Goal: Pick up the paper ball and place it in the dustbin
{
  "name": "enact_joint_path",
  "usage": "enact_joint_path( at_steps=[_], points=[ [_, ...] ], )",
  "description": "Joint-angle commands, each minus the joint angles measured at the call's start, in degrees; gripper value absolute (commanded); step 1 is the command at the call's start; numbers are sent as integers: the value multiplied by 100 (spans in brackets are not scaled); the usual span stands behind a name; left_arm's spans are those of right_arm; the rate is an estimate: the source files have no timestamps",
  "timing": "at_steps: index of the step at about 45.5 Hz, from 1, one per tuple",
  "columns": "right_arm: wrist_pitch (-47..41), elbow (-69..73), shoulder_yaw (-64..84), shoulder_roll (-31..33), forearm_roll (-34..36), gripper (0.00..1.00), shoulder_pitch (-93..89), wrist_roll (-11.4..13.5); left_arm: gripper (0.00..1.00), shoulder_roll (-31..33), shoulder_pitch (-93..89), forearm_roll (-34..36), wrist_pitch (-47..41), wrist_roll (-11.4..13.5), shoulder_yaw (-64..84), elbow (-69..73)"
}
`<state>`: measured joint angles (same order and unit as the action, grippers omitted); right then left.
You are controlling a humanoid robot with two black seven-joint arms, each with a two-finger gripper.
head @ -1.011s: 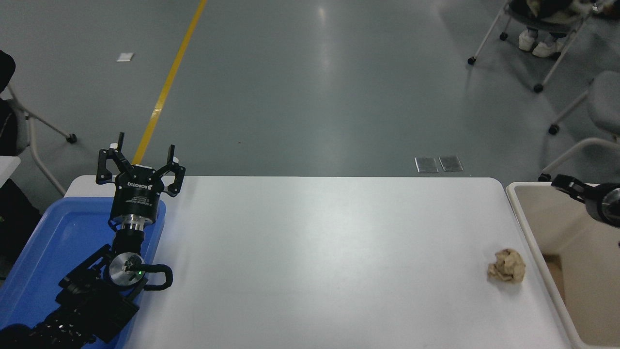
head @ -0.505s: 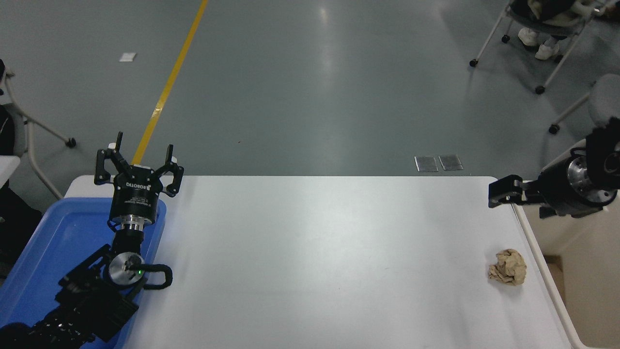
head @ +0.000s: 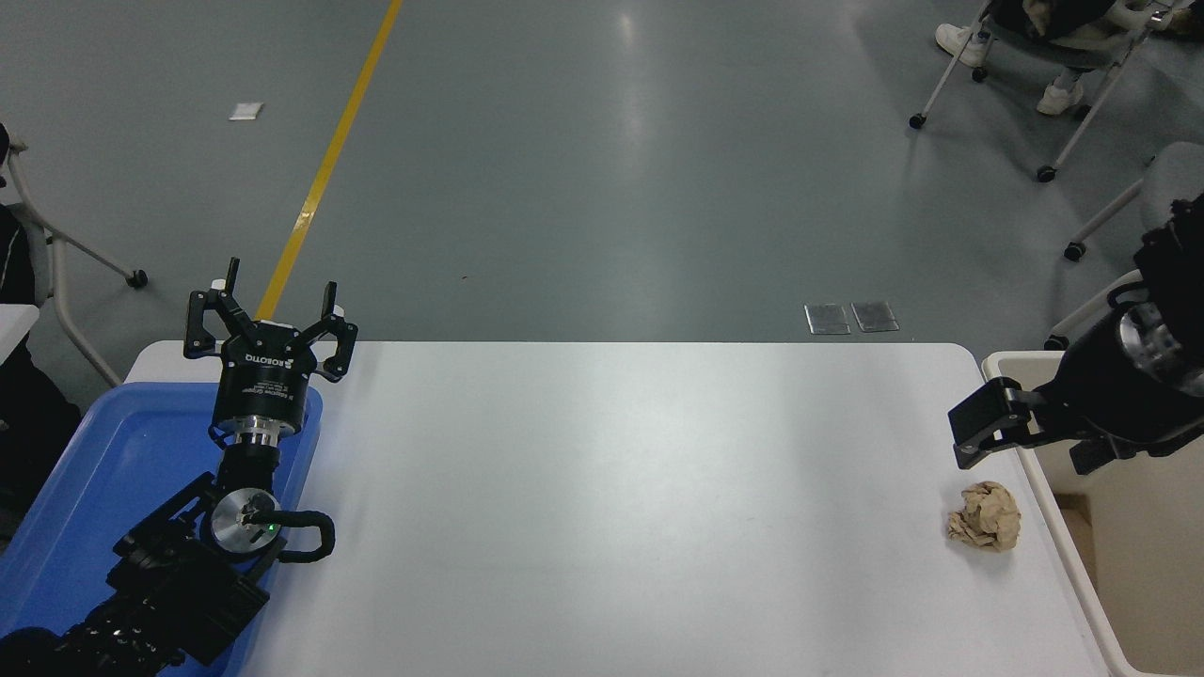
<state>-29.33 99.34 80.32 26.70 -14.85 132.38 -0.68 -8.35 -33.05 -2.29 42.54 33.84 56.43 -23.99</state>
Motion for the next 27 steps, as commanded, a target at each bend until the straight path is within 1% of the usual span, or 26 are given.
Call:
enact_joint_path(
  at_steps=[1, 5, 10, 19, 27],
  points=[
    [1050, -266, -7, 19, 88, 100, -870, 6, 99, 0, 0, 0, 0, -1, 0, 0],
    [1683, -512, -33, 28, 105, 100, -1530, 15, 99, 0, 0, 0, 0, -1, 9, 0],
    [2141, -881, -235, 63, 201, 100, -2364, 15, 99, 0, 0, 0, 0, -1, 0, 0],
    [2677, -1882, -1009, 142, 711, 100, -3929, 15, 99, 0, 0, 0, 0, -1, 0, 0],
    [2889, -2893, -1545, 89, 940, 100, -5054, 33, 99, 0, 0, 0, 0, -1, 0, 0]
  ],
)
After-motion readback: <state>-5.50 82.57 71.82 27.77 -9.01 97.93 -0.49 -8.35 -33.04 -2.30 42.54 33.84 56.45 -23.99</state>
